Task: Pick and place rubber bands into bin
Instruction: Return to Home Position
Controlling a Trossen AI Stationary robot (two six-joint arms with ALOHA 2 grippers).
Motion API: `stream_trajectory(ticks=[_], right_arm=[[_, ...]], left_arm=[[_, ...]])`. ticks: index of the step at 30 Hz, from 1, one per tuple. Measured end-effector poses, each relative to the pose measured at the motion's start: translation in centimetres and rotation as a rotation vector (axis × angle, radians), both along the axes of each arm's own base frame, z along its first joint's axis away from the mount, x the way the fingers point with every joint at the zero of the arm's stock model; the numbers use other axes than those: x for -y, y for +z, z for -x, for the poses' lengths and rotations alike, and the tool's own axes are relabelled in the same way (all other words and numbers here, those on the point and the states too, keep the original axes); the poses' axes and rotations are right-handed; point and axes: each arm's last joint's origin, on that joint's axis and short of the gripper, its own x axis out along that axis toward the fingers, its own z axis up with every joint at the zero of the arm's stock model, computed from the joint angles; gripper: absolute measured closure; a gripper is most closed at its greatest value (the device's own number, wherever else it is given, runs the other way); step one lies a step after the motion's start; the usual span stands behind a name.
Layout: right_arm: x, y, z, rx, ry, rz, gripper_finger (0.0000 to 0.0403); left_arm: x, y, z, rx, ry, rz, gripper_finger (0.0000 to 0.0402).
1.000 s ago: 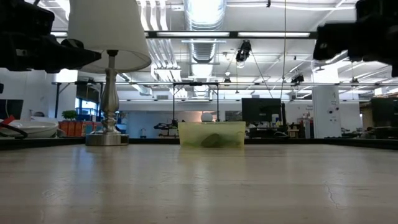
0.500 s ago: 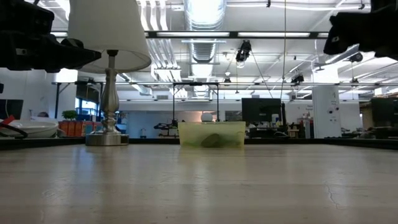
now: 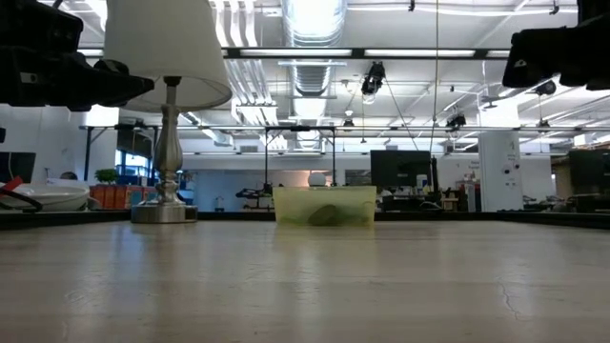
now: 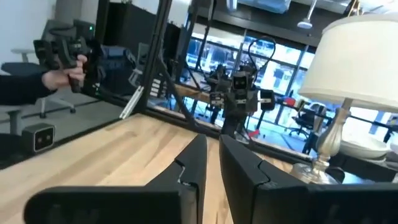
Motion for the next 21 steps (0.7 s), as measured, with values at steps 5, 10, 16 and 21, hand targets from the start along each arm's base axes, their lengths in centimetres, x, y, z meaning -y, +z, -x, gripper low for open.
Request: stream_trajectory(ticks=[5, 10, 16, 21], right_arm=[[0.0, -0.7, -0.1, -0.069, -0.041, -0.003, 0.0364], [0.3, -1.1, -0.2, -0.123, -0.141, -0.023, 0.0364], [0.3, -1.2, -0.2, -0.122, -0.148, 0.016, 0.0364], [0.4, -1.3, -0.2, -0.129, -0.166, 0.026, 0.0364]], left_arm=[[0.0, -0.2, 0.0, -0.017, -0.002, -0.002, 0.0297], [0.0, -0.3, 0.0, -0.031, -0.004, -0.012, 0.0297], [0.0, -0.3, 0.0, -0.033, -0.004, -0.023, 0.0297], [0.0, -0.3, 0.0, -0.035, -0.004, -0.023, 0.0297]])
